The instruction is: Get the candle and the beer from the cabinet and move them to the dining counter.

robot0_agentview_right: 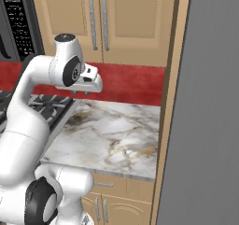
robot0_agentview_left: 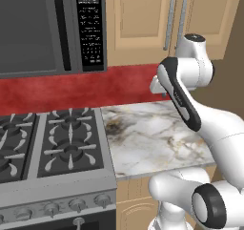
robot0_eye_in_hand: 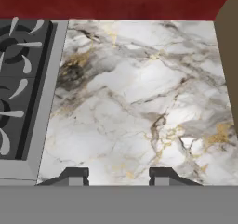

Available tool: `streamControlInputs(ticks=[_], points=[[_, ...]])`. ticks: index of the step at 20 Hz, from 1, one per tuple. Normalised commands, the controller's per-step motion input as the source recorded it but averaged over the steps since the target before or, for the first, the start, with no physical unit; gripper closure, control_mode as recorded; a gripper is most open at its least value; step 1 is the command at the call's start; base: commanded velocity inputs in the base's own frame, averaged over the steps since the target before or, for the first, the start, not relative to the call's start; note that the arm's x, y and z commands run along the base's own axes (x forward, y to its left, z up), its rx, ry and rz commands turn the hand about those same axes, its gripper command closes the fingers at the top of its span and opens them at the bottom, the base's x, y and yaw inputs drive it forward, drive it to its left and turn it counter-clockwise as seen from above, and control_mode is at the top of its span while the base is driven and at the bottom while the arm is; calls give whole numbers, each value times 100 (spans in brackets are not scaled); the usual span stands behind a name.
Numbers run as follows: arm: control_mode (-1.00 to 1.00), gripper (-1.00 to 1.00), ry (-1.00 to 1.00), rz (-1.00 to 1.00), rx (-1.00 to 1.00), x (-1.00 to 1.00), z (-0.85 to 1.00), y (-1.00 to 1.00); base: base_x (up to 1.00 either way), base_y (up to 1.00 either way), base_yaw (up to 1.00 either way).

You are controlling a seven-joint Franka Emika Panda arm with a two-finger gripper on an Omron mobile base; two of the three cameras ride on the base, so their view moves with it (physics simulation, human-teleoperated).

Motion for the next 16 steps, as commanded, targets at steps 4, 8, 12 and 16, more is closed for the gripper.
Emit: streamControlInputs(ticks=[4, 8, 12, 16], points=[[-100, -100, -10, 0, 0, -1, 1, 0, 0, 0, 0], [-100, -100, -30, 4, 0, -8, 15, 0, 0, 0, 0], [-100, -100, -25, 1, 0, 0, 25, 2, 0, 0, 0], [-100, -100, -31, 4, 0, -1, 36, 0, 0, 0, 0]])
